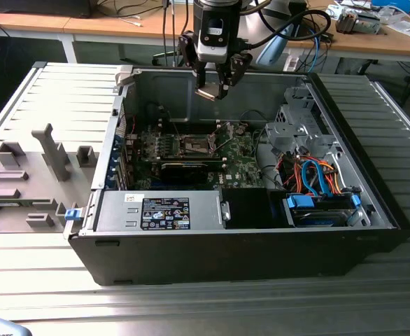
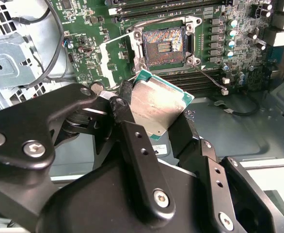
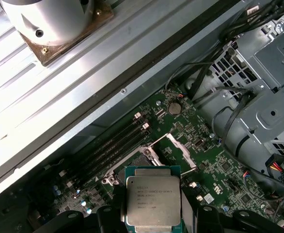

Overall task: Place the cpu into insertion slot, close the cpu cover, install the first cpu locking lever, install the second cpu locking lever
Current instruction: 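Place the cpu into insertion slot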

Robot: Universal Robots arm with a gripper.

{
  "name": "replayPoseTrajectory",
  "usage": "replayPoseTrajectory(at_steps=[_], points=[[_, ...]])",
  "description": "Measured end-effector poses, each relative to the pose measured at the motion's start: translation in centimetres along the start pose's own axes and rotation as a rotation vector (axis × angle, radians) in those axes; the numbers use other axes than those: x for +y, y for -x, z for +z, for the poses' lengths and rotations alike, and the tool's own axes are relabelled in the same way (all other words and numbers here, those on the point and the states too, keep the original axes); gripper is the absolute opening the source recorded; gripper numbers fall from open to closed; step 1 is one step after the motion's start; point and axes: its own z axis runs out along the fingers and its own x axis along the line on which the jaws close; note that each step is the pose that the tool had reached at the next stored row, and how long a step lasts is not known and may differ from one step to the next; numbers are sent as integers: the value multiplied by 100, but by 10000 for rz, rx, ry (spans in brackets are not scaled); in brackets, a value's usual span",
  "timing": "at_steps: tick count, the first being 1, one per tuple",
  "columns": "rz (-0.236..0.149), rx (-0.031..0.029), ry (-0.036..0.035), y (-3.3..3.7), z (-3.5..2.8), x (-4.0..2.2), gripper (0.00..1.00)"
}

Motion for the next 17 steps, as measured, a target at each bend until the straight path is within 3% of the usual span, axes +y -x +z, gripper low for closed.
replayPoseTrajectory(at_steps=[17], points=[[74, -6, 1, 0, 0, 0, 55]])
